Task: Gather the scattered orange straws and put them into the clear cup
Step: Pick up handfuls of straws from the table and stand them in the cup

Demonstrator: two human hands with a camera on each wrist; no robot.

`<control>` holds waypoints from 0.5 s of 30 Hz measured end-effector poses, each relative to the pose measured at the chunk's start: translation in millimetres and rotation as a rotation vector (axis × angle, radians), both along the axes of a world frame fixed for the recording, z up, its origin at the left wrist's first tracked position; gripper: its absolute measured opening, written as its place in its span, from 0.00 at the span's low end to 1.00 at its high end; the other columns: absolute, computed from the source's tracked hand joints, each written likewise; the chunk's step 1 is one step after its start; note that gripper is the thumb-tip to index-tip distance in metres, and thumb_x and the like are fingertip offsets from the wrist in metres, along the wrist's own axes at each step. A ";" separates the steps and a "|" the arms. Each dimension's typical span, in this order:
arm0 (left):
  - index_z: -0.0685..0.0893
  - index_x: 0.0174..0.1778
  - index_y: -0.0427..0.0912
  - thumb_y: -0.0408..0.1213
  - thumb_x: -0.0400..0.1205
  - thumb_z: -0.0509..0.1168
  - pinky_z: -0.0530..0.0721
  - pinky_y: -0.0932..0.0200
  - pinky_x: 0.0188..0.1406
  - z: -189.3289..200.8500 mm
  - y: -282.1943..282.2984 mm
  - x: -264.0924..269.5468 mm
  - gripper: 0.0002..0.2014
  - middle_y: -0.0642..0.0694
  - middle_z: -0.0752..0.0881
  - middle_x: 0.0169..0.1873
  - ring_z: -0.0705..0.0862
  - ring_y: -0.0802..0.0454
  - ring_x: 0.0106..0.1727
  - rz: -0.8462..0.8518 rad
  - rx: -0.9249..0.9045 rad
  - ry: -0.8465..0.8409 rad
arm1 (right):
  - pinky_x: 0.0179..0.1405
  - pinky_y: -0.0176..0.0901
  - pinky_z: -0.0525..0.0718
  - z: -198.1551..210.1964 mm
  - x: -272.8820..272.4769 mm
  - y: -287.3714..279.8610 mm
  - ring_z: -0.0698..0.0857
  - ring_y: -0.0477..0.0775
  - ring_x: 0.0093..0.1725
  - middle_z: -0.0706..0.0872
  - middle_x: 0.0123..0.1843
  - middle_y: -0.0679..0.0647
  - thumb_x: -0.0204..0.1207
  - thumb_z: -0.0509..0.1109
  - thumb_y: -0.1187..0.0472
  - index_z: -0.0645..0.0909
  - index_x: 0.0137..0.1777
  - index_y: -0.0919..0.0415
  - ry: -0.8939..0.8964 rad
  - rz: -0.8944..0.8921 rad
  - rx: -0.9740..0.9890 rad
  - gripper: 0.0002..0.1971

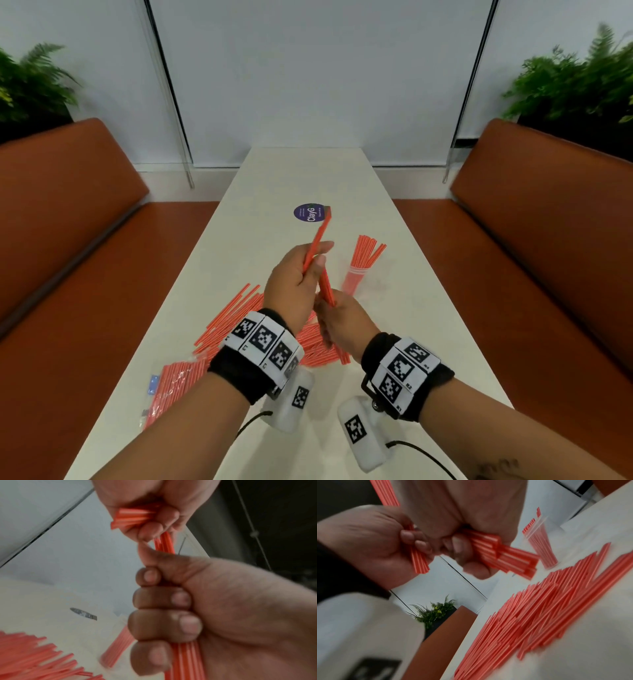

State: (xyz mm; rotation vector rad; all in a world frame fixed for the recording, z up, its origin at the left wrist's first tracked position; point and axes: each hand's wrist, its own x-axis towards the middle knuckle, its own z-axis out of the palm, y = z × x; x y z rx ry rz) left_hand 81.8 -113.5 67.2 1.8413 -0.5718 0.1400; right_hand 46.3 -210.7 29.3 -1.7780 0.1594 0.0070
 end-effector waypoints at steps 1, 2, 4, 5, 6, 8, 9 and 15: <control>0.81 0.52 0.53 0.38 0.85 0.55 0.72 0.81 0.48 1.0 -1.7 5.3 0.10 0.57 0.84 0.48 0.80 0.62 0.53 0.025 -0.057 0.014 | 0.22 0.39 0.71 4.1 2.4 -5.5 0.67 0.50 0.21 0.67 0.23 0.53 0.83 0.58 0.51 0.66 0.32 0.58 -0.028 -0.071 -0.018 0.19; 0.80 0.47 0.52 0.39 0.85 0.55 0.74 0.82 0.43 1.3 -3.7 11.0 0.08 0.56 0.83 0.41 0.81 0.61 0.47 0.044 -0.081 0.034 | 0.26 0.40 0.70 8.3 7.8 -14.1 0.68 0.50 0.23 0.68 0.25 0.52 0.83 0.57 0.48 0.67 0.32 0.58 -0.058 -0.164 -0.038 0.19; 0.76 0.38 0.49 0.42 0.85 0.55 0.75 0.72 0.35 0.0 -10.3 22.4 0.10 0.53 0.76 0.30 0.76 0.58 0.34 0.054 -0.062 0.109 | 0.31 0.40 0.70 16.1 25.4 -37.3 0.70 0.48 0.28 0.70 0.29 0.50 0.82 0.55 0.45 0.70 0.35 0.57 -0.145 -0.331 -0.063 0.19; 0.73 0.35 0.48 0.44 0.85 0.55 0.73 0.64 0.33 -1.8 -14.1 28.1 0.12 0.52 0.73 0.28 0.72 0.56 0.30 0.039 -0.058 0.167 | 0.31 0.40 0.70 20.6 35.8 -50.2 0.72 0.47 0.29 0.71 0.30 0.49 0.81 0.55 0.43 0.71 0.38 0.58 -0.197 -0.394 -0.082 0.20; 0.71 0.34 0.47 0.46 0.84 0.54 0.69 0.59 0.31 -2.7 -17.9 32.9 0.14 0.51 0.70 0.27 0.68 0.54 0.28 0.022 -0.069 0.229 | 0.31 0.41 0.71 24.8 46.7 -63.1 0.73 0.47 0.29 0.73 0.30 0.48 0.80 0.55 0.41 0.71 0.41 0.60 -0.240 -0.446 -0.111 0.21; 0.70 0.34 0.46 0.47 0.85 0.53 0.66 0.58 0.30 -3.4 -24.9 40.8 0.14 0.50 0.68 0.28 0.65 0.54 0.27 0.000 -0.100 0.327 | 0.36 0.43 0.76 31.0 68.2 -86.5 0.78 0.50 0.33 0.78 0.33 0.51 0.78 0.56 0.39 0.73 0.44 0.62 -0.284 -0.523 -0.181 0.23; 0.70 0.35 0.46 0.46 0.85 0.53 0.66 0.59 0.30 -4.0 -28.2 43.6 0.14 0.49 0.68 0.28 0.64 0.54 0.26 -0.010 -0.110 0.361 | 0.40 0.45 0.78 33.0 78.1 -95.8 0.81 0.52 0.37 0.81 0.37 0.52 0.78 0.58 0.40 0.75 0.47 0.63 -0.293 -0.550 -0.202 0.23; 0.71 0.37 0.46 0.44 0.86 0.51 0.67 0.60 0.28 -10.5 -44.3 53.3 0.12 0.50 0.68 0.29 0.63 0.55 0.26 -0.056 -0.134 0.459 | 0.45 0.46 0.82 10.6 123.2 -115.3 0.83 0.51 0.37 0.82 0.37 0.50 0.75 0.69 0.49 0.77 0.39 0.58 -0.103 -0.516 -0.247 0.12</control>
